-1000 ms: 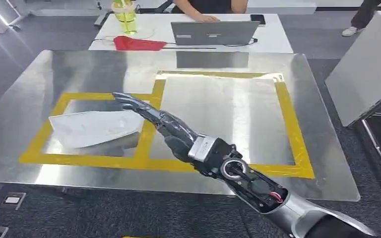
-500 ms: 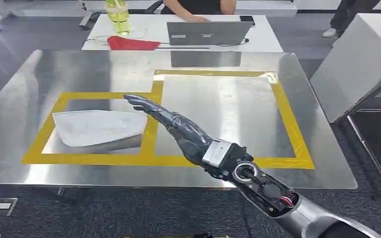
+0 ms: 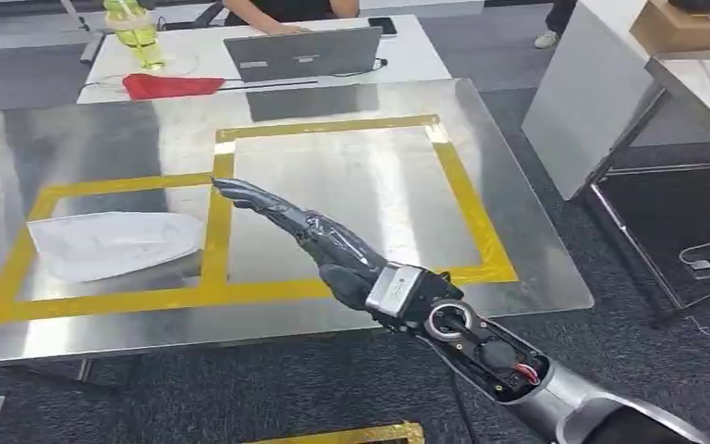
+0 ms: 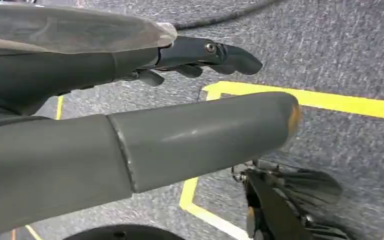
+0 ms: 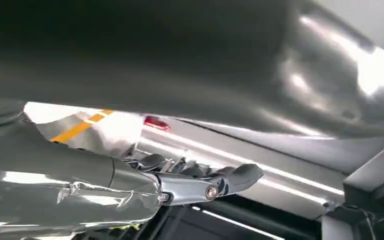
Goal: Take the parts from the cabinet and place them on the table.
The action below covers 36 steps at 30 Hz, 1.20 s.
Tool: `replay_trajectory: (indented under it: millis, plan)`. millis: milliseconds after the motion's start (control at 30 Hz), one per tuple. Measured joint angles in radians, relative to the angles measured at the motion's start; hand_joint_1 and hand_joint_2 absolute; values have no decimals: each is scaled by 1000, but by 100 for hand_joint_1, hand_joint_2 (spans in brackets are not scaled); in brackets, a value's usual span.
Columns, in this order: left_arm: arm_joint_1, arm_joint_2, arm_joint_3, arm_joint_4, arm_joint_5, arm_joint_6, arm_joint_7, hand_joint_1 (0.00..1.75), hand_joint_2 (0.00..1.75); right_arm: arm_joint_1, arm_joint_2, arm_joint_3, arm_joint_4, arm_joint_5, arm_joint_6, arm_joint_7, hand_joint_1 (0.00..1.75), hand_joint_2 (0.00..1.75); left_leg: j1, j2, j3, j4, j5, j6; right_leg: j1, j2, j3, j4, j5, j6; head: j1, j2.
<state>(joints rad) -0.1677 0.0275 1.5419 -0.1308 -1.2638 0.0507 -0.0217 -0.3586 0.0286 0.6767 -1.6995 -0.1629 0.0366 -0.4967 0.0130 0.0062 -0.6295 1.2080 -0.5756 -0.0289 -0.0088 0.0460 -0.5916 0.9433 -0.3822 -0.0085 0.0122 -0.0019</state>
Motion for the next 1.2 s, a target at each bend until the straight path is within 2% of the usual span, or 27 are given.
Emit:
replay_trajectory:
  millis: [67, 100, 133, 233, 267, 300, 333, 400, 433, 467, 500, 533, 567, 600, 633, 667, 733, 800, 833, 867, 900, 967, 1033, 1100, 1133, 1167, 1200]
  plan:
    - [-2, 0, 0, 0, 0, 0, 0, 0, 0, 0, 0, 0, 0, 0, 0, 0, 0, 0, 0, -13, 116, -189, 66, 10, 0, 17, -10, 0, 13, 7, -1, 0]
    - [-3, 2, 0, 0, 0, 0, 0, 0, 0, 0, 0, 0, -4, 0, 0, 0, 0, 0, 1, -50, 170, -275, 75, 17, -1, 23, -12, 1, 19, 12, -1, 0]
    - [-4, 2, 0, 0, 0, 0, 0, 0, 0, -1, -1, -1, -6, 0, 0, 0, 0, 0, -9, -51, 164, -284, 83, 25, 5, 32, -17, 1, 27, 20, 0, 0]
    - [-7, 1, 0, 0, -3, 0, 2, 0, 0, 3, -2, -2, -6, 0, 0, 0, 0, 0, -17, -34, 157, -275, 93, 41, 1, 47, -22, -4, 45, 39, 4, 0]
    - [-5, -3, 0, 0, -3, 0, 6, 0, 0, 6, -5, -3, -9, 0, 0, 0, 0, 0, -9, -22, 149, -282, 106, 50, 1, 48, -32, -3, 50, 44, 5, 0]
    - [-7, -1, 0, 0, -6, 0, 7, 0, 0, 7, -6, -4, -13, 0, 0, 0, 0, 0, -9, -10, 139, -283, 115, 55, 0, 6, -44, 21, 14, 44, -1, 0]
    - [-7, -2, 0, 0, -6, 0, 9, 0, 0, 7, -8, -6, -15, 0, 0, 2, 0, 0, -10, -4, 127, -283, 123, 63, 2, -22, -63, 78, -48, 46, 13, 0]
    - [-2, -2, 0, 0, -6, 0, 12, 0, 0, 9, -9, -8, -18, 1, 0, 3, 0, 0, -12, 17, 104, -282, 138, 66, -1, -37, -114, 259, -170, 53, 19, 0]
    - [-1, -1, 0, 0, -6, 0, 12, 0, 0, 10, -11, -8, -19, 2, 0, 5, 0, 0, -12, 27, 93, -281, 144, 66, -1, -37, -126, 322, -196, 55, 22, 0]
    - [0, -1, 0, 0, -5, 0, 12, 0, 0, 11, -12, -8, -20, 2, 0, 7, 0, 0, -13, 35, 83, -279, 151, 65, -1, -37, -121, 350, -198, 57, 25, 0]
    - [0, -1, 0, 0, -4, 0, 12, 0, 0, 12, -13, -8, -20, 2, 1, 8, 0, 0, -14, 43, 76, -278, 155, 64, -1, -38, -102, 340, -183, 57, 28, 0]
    - [0, -2, 0, 0, -3, 0, 12, 0, 0, 13, -14, -8, -20, 2, 2, 9, 0, 0, -15, 53, 66, -275, 160, 63, 0, -40, -52, 289, -152, 55, 29, 0]
    - [-1, -3, 0, 0, -3, 0, 12, 0, 0, 14, -14, -8, -22, 3, 2, 10, 0, 0, -17, 62, 59, -271, 164, 61, 1, -48, 30, 177, -113, 49, 33, 0]
    - [-1, -4, 0, 0, -3, 0, 13, 0, 0, 13, -14, -8, -25, 3, 3, 11, 0, 0, -19, 69, 58, -269, 166, 58, 6, -67, 104, 71, -92, 40, 35, 0]
    - [-1, -6, 0, 0, -3, 0, 14, 0, 0, 13, -14, -8, -27, 3, 3, 11, 0, 0, -19, 76, 58, -268, 169, 56, 11, -96, 135, 4, -118, 33, 36, 0]
    - [-1, -10, 0, 0, -3, 0, 14, 0, 0, 12, -14, -7, -30, 3, 3, 11, 0, 0, -21, 81, 56, -268, 173, 50, 20, -109, 151, -17, -120, 25, 32, 0]
    - [-1, -10, 0, 0, -6, 1, 14, 0, 0, 11, -15, -8, -33, 5, 3, 12, 0, 0, -16, 96, 59, -268, 184, 39, 25, -96, 137, -15, -106, 19, 33, 0]
    - [-3, -10, 0, 0, -12, 0, 13, 0, 0, 13, -15, -8, -37, 16, 2, 17, 0, 0, -19, 112, 61, -280, 198, 27, 19, -76, 118, -30, -88, 1, 30, 0]
    - [-4, -10, 0, 0, -15, 0, 12, 0, 0, 13, -15, -8, -41, 19, 0, 19, 0, 0, -14, 82, 53, -277, 187, 16, 10, -71, 120, -38, -74, -4, 29, 0]
    - [-4, -11, 0, 0, -17, 0, 11, 0, 0, 11, -16, -9, -44, 19, -3, 21, 0, 0, -15, 47, 41, -249, 153, 11, 8, -63, 110, -40, -69, -10, 22, 0]
    - [-1, -11, 0, 0, -18, 0, 11, 0, 0, 11, -15, -8, -45, 20, -4, 27, 0, 0, -12, 14, 7, -159, 82, 6, 8, -56, 96, -40, -57, -16, 13, 0]
    - [3, -8, 0, 0, -19, 1, 11, 0, 0, 14, -16, -8, -48, 20, -5, 30, 0, 0, -6, 0, -59, 29, -13, 0, 8, -34, 75, -39, -39, -16, 0, 0]
    - [3, -8, 0, 0, -21, 1, 11, 0, 0, 19, -16, -8, -48, 20, -6, 35, 0, 0, -1, 0, -57, 64, -8, -3, 6, -17, 64, -37, -27, -12, -3, 0]
    - [2, -7, 0, 0, -22, 1, 11, 0, 0, 23, -18, -8, -50, 20, -6, 37, 0, 0, 4, -1, 15, -40, 47, -5, 2, -2, 58, -36, -21, -6, -3, 0]
    - [2, -7, 0, 0, -24, 1, 11, 0, 0, 23, -18, -8, -52, 20, -7, 38, 0, 0, 11, -5, 92, -170, 96, -8, -1, 8, 56, -34, -18, 0, -4, 0]
    - [2, -7, 0, 0, -24, 1, 11, 0, 0, 23, -19, -9, -55, 20, -8, 38, 0, 0, 17, -24, 147, -263, 120, -13, -3, 16, 54, -31, -16, 5, -4, 0]
    - [1, -8, 0, 0, -24, 1, 11, 0, 0, 23, -20, -9, -58, 20, -8, 38, 0, 0, 16, -56, 171, -303, 105, -12, 0, 23, 44, -26, -14, 13, -8, 0]
